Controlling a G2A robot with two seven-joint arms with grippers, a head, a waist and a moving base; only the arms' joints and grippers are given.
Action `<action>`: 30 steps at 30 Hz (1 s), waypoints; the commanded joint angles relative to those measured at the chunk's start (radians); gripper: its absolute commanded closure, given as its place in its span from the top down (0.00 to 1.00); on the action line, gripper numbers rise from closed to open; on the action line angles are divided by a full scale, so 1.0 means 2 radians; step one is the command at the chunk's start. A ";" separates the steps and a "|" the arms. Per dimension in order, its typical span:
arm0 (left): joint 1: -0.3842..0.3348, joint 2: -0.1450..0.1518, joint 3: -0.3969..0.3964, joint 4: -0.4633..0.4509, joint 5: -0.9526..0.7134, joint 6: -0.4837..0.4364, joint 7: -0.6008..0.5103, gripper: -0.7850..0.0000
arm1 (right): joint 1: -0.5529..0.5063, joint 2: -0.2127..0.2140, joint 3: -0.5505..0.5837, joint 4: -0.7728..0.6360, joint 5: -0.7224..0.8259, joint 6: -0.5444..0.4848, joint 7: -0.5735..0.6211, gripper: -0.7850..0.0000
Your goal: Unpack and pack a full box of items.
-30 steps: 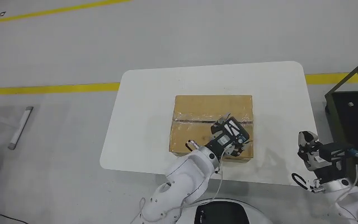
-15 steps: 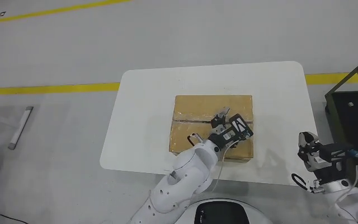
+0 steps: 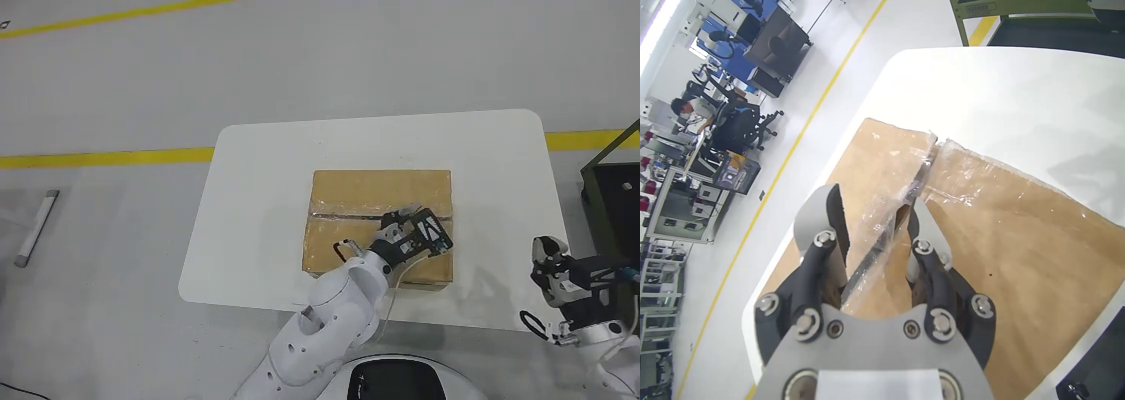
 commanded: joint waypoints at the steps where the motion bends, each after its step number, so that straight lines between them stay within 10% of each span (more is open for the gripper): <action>1: 0.004 0.000 -0.002 -0.002 0.005 -0.001 0.003 0.21 | 0.001 0.000 -0.001 0.000 0.000 0.000 0.000 0.00; 5: 0.010 0.000 -0.006 -0.004 0.008 -0.004 0.009 0.00 | 0.002 -0.001 -0.003 0.002 0.000 -0.001 0.000 0.00; 28: 0.045 0.009 -0.141 -0.125 -0.031 -0.003 -0.008 0.00 | 0.054 0.004 -0.006 -0.018 -0.030 -0.058 -0.030 0.00; 30: 0.056 0.010 -0.131 -0.136 -0.038 -0.023 -0.010 0.37 | 0.053 0.004 -0.003 -0.012 -0.027 -0.054 -0.024 0.00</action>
